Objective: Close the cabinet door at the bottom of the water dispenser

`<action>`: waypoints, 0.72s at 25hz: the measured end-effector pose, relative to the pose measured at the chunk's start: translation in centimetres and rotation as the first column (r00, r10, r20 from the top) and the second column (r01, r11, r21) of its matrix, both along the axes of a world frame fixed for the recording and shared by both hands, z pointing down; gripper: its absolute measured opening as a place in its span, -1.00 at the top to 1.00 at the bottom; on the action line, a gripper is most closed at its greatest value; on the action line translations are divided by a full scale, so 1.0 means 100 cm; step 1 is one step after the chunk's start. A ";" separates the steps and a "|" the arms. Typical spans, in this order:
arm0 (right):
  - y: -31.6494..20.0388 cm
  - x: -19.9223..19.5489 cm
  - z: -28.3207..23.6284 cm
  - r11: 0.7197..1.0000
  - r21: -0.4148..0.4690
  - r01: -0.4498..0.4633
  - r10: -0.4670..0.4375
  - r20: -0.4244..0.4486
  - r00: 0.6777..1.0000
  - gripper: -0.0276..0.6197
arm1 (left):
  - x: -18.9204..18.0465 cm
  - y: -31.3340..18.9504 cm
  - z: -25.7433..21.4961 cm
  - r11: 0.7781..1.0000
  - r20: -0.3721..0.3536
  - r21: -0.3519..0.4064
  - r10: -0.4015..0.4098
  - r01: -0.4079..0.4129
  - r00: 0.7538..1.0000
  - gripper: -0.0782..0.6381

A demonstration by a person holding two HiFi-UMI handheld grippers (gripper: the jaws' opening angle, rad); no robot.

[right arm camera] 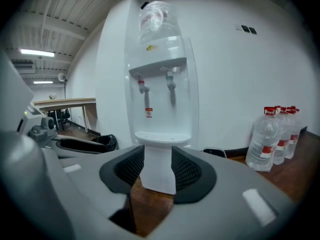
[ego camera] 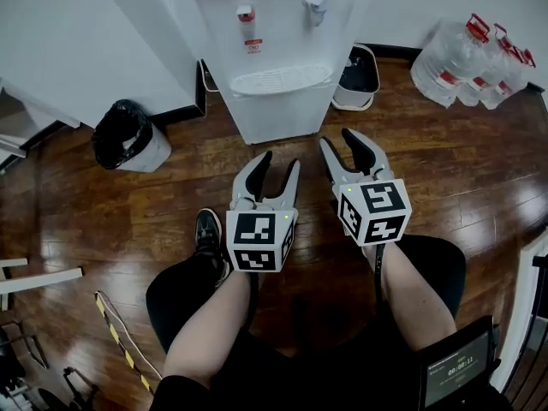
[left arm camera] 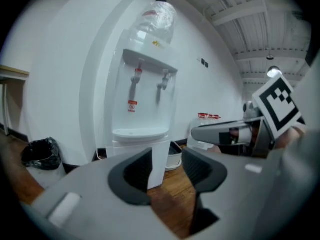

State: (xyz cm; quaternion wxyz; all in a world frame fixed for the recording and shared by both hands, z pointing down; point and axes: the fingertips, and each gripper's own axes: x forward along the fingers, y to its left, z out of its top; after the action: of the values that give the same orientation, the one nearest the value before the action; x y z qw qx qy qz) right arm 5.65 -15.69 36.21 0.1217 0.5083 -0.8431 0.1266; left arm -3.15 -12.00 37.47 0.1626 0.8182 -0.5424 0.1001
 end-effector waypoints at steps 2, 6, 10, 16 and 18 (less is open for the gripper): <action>0.023 0.002 -0.010 0.999 0.034 0.000 0.000 -0.006 1.000 0.38 | -0.001 0.021 -0.015 1.000 -0.024 0.027 -0.009 0.009 1.000 0.21; 0.063 0.003 -0.020 0.998 0.066 -0.009 0.008 0.010 1.000 0.40 | 0.008 0.061 -0.042 0.998 -0.094 0.067 0.005 0.001 0.996 0.22; 0.104 0.004 -0.019 0.996 0.090 -0.002 0.002 -0.006 1.000 0.40 | 0.015 0.104 -0.047 0.996 -0.088 0.088 0.038 -0.030 0.995 0.22; 0.161 0.018 -0.012 0.997 0.078 -0.014 0.014 0.009 1.000 0.40 | 0.015 0.160 -0.033 0.996 -0.041 0.085 0.044 -0.041 0.998 0.22; 0.178 0.022 -0.009 0.997 0.073 -0.021 0.020 0.017 1.000 0.41 | 0.016 0.178 -0.030 0.995 -0.022 0.089 0.051 -0.049 0.998 0.22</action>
State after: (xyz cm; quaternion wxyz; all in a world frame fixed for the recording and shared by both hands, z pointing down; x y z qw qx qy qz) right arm 7.86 2.14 35.29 0.0948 0.5200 -0.8429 0.1011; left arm -1.60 5.76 34.49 0.1303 0.8390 -0.5237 0.0698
